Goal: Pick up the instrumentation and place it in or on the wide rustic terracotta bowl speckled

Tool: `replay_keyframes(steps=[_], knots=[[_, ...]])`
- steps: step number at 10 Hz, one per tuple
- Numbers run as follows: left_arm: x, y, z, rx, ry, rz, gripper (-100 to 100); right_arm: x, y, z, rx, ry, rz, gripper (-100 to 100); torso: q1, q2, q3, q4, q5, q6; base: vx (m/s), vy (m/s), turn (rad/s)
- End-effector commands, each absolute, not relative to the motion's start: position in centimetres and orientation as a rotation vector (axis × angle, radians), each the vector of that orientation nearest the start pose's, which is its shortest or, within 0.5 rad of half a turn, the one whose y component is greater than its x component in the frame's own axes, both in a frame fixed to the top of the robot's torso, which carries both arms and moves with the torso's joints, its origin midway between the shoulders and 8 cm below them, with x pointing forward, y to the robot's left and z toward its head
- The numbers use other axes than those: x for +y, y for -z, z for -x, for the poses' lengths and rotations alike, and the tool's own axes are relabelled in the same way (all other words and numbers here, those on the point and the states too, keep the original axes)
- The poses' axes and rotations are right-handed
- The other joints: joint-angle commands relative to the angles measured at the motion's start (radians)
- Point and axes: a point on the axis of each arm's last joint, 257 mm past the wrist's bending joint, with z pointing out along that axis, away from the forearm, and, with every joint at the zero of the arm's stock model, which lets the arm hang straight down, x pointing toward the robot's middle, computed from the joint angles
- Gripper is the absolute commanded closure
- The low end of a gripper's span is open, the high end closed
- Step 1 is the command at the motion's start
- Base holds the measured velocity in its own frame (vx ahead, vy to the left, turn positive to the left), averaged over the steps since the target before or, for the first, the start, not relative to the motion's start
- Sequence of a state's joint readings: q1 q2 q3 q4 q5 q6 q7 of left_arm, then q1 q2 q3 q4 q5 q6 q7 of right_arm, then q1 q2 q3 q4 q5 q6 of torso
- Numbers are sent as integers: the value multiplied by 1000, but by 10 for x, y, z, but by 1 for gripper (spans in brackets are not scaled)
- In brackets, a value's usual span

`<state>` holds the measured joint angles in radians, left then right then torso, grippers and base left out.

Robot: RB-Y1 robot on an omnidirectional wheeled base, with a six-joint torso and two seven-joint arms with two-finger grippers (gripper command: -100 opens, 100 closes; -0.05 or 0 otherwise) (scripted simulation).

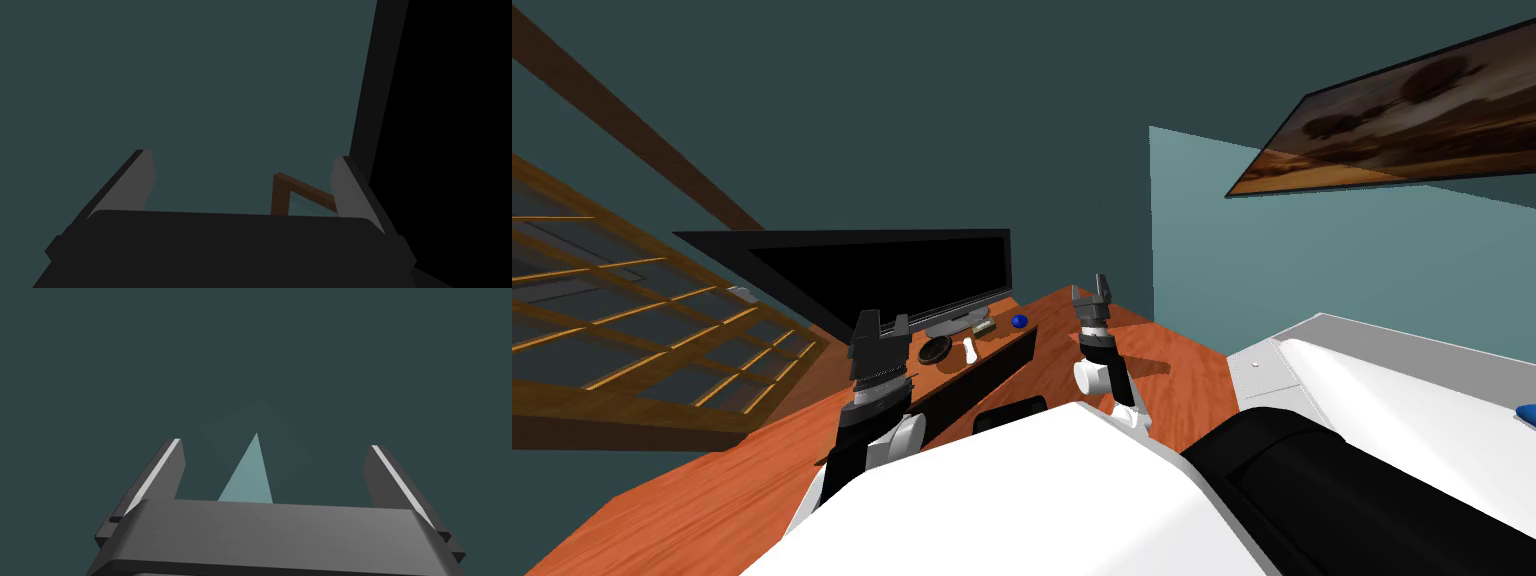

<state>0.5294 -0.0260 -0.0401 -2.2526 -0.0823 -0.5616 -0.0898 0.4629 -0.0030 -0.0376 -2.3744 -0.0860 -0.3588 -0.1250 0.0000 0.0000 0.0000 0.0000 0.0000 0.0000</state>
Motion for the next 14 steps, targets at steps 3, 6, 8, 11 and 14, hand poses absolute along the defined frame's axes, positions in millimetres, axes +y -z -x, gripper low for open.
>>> replay_keyframes(steps=[3, 6, 8, 11, 14], knots=[[260, 16, -348, 759, 1229, 609, -100, -295, -52, -346, 534, -1453, -758, 0, -2, 1, 0, 0, 0, 0, -13, -37, -50], [268, 66, -355, 873, 1260, 701, -100, -295, -52, -346, 534, -1453, -758, 0, -5, 1, 1, 0, -1, 0, -18, -80, -103], [272, 89, -357, 927, 1267, 740, -100, -295, -52, -346, 534, -1453, -758, 0, -6, 2, 1, 0, -1, 0, -15, -86, -84], [284, 138, -356, 1022, 1274, 845, -100, -295, -52, -346, 534, -1453, -758, 0, -5, 0, 0, 0, -1, 0, -2, -75, -111], [299, 193, -348, 1119, 1267, 973, -100, -295, -52, -346, 534, -1453, -758, 0, -5, 0, 0, 0, -1, 0, 4, -76, -142]])
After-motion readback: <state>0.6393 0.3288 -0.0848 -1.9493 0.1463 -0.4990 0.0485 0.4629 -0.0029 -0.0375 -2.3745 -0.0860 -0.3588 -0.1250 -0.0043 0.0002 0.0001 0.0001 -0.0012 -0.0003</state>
